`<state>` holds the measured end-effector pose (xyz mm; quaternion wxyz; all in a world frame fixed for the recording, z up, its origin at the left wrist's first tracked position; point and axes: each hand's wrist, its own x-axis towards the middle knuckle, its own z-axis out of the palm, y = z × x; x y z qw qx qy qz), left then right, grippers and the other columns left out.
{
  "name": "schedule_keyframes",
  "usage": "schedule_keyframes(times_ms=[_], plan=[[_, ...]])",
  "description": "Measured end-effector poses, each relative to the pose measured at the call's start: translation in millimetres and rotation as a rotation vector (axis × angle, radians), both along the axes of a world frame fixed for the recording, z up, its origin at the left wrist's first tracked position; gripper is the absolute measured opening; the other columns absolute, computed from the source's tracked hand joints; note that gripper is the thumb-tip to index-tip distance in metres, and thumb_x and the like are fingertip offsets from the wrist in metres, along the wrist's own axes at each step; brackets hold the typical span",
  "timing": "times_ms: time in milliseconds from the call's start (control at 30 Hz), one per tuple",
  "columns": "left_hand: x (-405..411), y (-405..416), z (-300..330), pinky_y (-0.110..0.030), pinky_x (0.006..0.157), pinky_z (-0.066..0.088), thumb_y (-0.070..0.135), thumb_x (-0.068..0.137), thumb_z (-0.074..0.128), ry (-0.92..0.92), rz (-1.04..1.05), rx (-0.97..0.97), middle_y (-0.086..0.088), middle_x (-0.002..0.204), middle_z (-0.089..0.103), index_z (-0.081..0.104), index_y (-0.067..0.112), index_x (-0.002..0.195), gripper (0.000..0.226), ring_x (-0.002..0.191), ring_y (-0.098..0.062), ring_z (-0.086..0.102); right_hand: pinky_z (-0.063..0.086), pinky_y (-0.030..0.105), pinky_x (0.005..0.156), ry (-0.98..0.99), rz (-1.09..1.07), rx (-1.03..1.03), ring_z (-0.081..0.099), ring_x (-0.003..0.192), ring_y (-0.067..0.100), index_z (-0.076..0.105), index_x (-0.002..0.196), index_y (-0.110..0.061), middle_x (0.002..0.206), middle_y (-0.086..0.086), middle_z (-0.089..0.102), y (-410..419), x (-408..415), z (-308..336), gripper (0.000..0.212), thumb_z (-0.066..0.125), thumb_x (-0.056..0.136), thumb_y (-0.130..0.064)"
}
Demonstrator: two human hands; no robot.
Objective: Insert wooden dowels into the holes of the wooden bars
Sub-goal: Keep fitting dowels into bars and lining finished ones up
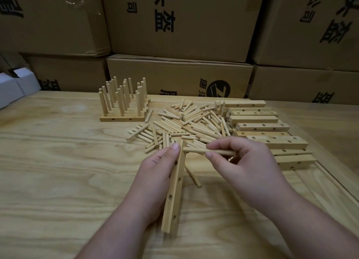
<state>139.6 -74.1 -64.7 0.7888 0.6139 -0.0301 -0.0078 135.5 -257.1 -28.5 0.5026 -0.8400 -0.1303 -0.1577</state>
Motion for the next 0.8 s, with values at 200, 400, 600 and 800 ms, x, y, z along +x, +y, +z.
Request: schedule_keyframes(times_ms=[200,400,600,800], plan=[[-1.0,1.3,0.1,-0.011,0.047,0.045,0.052,0.083,0.062,-0.032,-0.021,-0.014,0.012,0.059,0.066,0.081,0.028,0.084,0.03,0.05,0.002,0.06,0.043,0.009,0.055,-0.015,0.0,-0.094,0.06,0.06,-0.003,0.074,0.084,-0.037,0.074,-0.025,0.068,-1.2,-1.4,-0.5,0.006,0.076,0.086,-0.033],[2.3,3.6,-4.7,-0.037,0.093,0.054,0.057,0.083,0.07,-0.017,-0.026,0.016,-0.005,0.108,0.078,0.078,0.027,0.112,0.043,0.108,-0.019,0.072,0.04,0.01,0.046,-0.04,-0.002,-0.146,0.054,0.05,-0.002,0.07,0.08,-0.043,0.063,-0.019,0.065,-0.5,-3.0,0.2,0.012,0.068,0.09,-0.039],[2.0,3.0,-4.3,-0.034,0.087,0.056,0.058,0.085,0.065,-0.001,-0.05,0.046,-0.007,0.106,0.078,0.077,0.027,0.114,0.044,0.103,-0.019,0.073,0.037,0.012,0.049,-0.016,0.047,-0.175,0.051,0.053,0.003,0.067,0.093,-0.036,0.064,-0.025,0.058,1.5,-2.9,-2.9,0.004,0.07,0.09,-0.037],[1.5,3.2,-5.7,-0.023,0.074,0.055,0.06,0.084,0.067,-0.007,-0.058,0.069,-0.005,0.1,0.079,0.078,0.027,0.111,0.044,0.092,-0.013,0.074,0.039,0.003,0.064,-0.085,-0.036,-0.165,0.06,0.078,-0.007,0.073,0.091,-0.035,0.074,-0.024,0.062,4.2,-4.0,-5.2,0.01,0.077,0.087,-0.027]])
